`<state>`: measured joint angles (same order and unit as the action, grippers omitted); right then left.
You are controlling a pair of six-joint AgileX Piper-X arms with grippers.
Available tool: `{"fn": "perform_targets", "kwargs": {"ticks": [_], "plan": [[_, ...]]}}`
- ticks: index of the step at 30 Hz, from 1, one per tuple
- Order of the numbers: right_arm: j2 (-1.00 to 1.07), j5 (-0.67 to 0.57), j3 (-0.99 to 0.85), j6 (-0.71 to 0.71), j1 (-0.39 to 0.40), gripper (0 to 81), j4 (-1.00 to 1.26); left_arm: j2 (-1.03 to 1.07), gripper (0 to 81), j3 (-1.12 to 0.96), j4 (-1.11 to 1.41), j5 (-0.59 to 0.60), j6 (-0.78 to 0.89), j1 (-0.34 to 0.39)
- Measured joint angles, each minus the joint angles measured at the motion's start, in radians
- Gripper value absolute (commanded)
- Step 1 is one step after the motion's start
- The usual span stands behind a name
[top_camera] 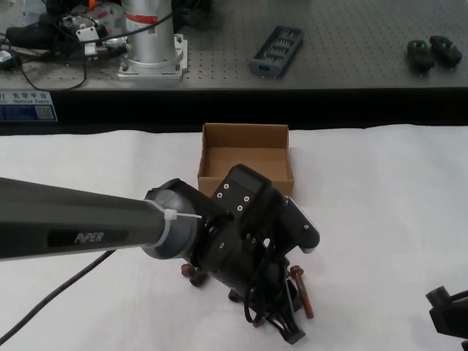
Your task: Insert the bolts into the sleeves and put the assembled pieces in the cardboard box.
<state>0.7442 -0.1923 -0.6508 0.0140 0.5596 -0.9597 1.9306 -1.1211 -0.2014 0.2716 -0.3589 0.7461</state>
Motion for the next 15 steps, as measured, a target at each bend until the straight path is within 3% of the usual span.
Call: {"fn": "perform_targets", "kwargs": {"ticks": [4,15], "plan": [[0.000,0.004,0.000,0.000,0.000,2.5,0.000,-0.002,1.1,0.000,-0.007,-0.003,0.000,0.000],[0.000,0.009,0.000,0.000,0.000,2.5,0.000,-0.038,0.6,0.007,-0.068,-0.071,0.000,0.001]]}}
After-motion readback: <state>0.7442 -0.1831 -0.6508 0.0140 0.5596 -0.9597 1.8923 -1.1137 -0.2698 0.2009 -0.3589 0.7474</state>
